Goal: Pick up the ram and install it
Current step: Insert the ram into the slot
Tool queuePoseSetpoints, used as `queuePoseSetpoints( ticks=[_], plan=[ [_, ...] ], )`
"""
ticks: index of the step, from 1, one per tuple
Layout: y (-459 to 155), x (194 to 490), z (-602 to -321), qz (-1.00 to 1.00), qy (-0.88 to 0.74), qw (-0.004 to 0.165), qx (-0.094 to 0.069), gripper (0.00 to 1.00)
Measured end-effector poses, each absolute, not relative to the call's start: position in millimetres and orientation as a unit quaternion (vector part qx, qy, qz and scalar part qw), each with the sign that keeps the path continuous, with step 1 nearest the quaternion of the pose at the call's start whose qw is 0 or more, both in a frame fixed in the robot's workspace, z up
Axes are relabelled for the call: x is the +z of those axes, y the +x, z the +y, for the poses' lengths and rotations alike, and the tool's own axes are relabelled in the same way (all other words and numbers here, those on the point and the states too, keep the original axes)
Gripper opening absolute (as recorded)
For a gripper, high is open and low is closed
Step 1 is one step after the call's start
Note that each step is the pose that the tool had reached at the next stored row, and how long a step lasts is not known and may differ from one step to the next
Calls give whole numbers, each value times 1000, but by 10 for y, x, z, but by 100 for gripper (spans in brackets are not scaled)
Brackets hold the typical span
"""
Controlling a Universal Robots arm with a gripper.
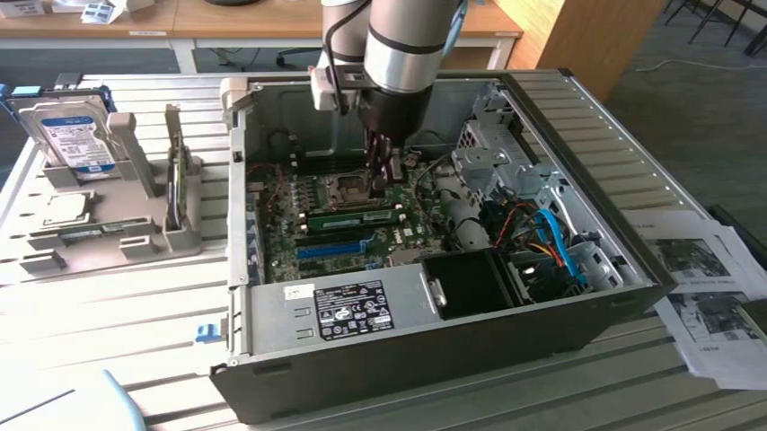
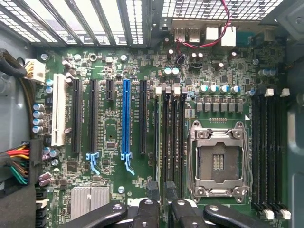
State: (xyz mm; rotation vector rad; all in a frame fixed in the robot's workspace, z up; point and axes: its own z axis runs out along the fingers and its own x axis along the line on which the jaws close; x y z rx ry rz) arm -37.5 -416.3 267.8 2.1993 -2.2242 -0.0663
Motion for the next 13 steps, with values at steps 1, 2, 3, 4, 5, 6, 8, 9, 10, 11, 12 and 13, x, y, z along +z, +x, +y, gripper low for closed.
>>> queuePoseSetpoints(
  ticks=[1,2,3,4,5,6,8,9,10,11,12,13],
  plan=[
    [-375,2679,-4163,-711,703,6,-21,18],
    [-374,2680,-4162,-711,703,6,-21,18],
    [-373,2681,-4163,-711,703,6,-21,18],
    [-372,2685,-4163,-711,703,6,-21,18],
    [-372,2688,-4163,-711,703,6,-21,18],
    [-372,2692,-4163,-711,703,7,-21,18],
    [-371,2703,-4163,-711,703,6,-21,18],
    [-371,2705,-4163,-711,703,6,-21,18],
    [-371,2707,-4163,-711,703,6,-21,18],
    [-371,2713,-4163,-711,703,6,-21,18],
    [-371,2719,-4163,-711,703,7,-21,18],
    [-371,2725,-4163,-711,703,6,-21,18]
  ],
)
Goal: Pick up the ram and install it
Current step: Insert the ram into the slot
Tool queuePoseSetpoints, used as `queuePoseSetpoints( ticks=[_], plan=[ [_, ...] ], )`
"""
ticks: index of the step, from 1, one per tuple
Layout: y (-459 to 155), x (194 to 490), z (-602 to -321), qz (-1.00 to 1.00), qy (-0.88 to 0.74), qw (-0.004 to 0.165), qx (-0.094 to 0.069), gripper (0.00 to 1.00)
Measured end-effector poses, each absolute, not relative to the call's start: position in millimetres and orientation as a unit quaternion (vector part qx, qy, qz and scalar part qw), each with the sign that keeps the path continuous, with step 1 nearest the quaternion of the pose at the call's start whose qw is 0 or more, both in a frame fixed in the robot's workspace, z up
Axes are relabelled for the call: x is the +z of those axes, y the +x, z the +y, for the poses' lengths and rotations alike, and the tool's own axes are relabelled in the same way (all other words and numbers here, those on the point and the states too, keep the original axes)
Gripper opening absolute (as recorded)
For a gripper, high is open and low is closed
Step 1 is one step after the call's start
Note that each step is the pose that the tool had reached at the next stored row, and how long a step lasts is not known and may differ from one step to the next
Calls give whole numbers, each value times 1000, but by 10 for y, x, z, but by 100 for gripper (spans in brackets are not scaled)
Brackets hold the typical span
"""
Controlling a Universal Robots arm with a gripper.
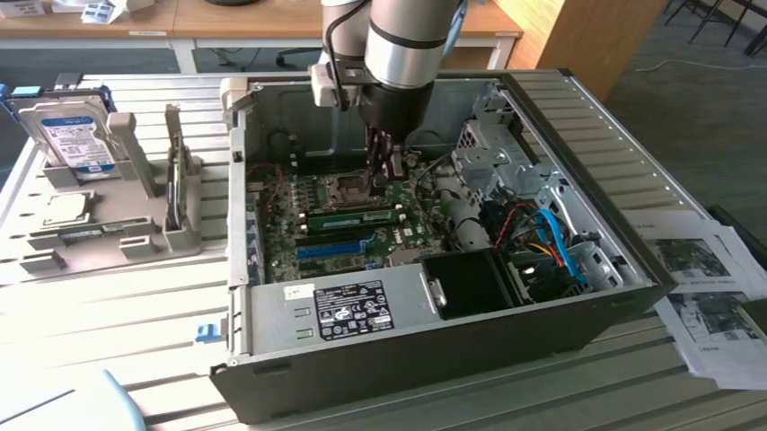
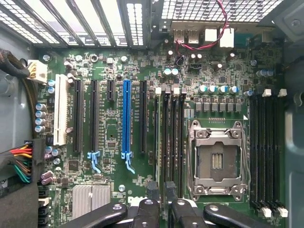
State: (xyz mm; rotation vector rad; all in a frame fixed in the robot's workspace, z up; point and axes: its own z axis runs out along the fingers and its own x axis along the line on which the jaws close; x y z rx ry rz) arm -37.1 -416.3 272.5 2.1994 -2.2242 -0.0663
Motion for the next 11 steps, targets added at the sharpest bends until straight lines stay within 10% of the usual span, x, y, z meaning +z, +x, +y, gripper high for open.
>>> queuePoseSetpoints(
  ticks=[11],
  plan=[
    [-371,2821,-4163,-711,703,6,-21,18]
  ],
)
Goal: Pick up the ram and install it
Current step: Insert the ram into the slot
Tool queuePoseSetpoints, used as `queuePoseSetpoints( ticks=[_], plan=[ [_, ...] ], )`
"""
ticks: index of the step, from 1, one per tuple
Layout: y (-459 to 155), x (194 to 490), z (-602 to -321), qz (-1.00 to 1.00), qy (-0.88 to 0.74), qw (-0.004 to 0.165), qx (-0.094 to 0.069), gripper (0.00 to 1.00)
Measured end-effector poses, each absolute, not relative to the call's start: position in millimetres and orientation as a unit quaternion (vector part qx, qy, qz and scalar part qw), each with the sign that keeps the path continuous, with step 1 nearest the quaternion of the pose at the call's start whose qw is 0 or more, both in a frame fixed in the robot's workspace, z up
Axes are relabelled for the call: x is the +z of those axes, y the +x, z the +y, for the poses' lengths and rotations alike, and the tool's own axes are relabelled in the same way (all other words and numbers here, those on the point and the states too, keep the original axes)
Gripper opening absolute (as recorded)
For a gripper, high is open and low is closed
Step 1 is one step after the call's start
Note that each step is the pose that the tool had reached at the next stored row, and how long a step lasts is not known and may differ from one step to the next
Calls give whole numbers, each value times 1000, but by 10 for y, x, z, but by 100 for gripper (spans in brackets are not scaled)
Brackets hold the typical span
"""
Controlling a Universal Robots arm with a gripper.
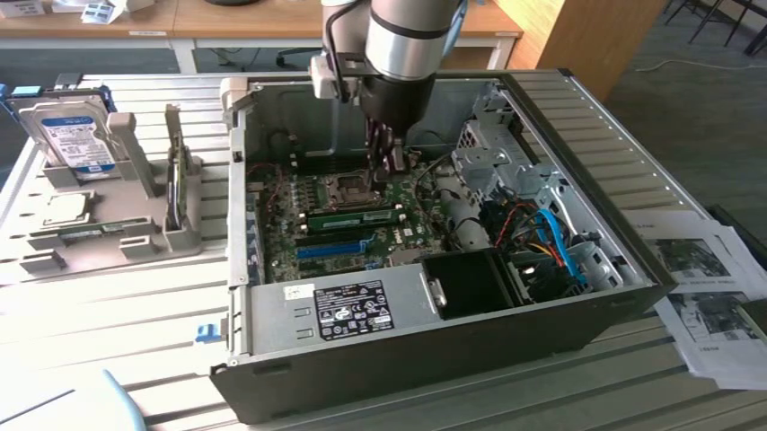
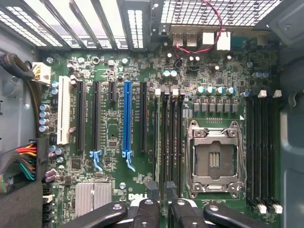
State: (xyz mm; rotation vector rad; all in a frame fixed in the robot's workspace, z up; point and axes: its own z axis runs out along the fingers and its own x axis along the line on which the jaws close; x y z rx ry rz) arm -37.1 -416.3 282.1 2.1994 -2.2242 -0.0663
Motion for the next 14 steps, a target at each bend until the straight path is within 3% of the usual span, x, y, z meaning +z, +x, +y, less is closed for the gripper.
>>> queuePoseSetpoints(
  ticks=[14],
  plan=[
    [-370,2991,-4163,-711,703,7,-21,18]
  ],
)
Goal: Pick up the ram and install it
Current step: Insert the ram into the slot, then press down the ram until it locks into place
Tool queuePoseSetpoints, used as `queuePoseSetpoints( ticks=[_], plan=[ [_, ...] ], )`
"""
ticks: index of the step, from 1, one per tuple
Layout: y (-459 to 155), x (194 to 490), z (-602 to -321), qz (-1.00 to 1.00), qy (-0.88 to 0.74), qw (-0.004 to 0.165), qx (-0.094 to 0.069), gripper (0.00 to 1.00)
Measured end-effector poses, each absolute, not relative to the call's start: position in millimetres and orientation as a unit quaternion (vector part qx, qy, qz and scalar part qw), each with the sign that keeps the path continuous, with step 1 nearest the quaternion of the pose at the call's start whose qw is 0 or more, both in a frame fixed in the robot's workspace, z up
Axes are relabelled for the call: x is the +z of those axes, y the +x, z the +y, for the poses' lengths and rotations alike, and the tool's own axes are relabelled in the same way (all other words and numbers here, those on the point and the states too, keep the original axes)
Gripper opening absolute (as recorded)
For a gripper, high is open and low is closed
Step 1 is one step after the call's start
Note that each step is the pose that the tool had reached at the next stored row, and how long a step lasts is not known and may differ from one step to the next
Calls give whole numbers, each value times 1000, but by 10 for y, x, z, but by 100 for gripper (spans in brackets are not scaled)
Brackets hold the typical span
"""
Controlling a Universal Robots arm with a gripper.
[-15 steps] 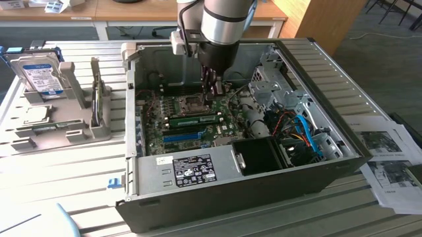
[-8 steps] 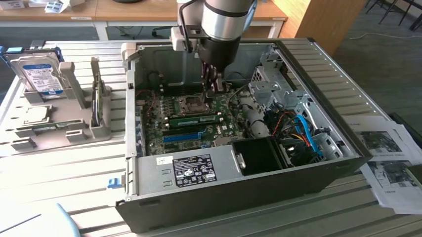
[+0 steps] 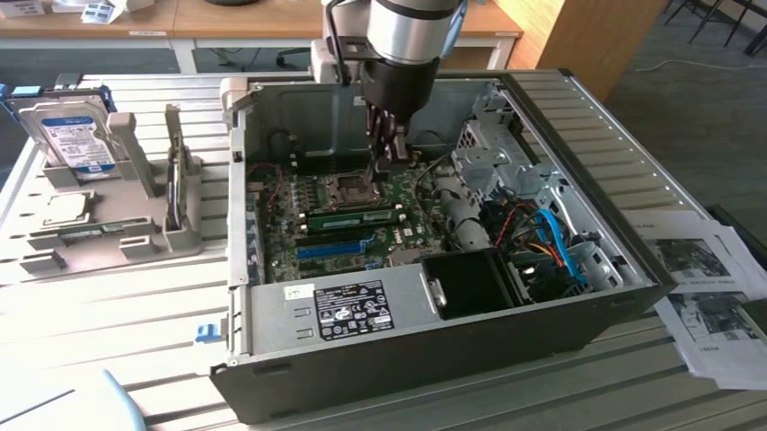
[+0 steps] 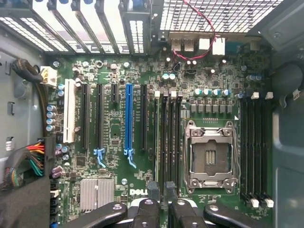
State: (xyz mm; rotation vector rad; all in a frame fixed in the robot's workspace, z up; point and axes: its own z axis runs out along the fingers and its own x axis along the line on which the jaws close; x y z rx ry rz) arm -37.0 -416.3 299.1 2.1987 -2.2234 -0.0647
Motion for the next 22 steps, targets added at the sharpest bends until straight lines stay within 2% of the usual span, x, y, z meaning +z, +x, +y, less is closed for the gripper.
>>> queuePoseSetpoints(
  ticks=[22],
  plan=[
    [-371,3219,-4163,-711,703,8,-20,18]
  ],
)
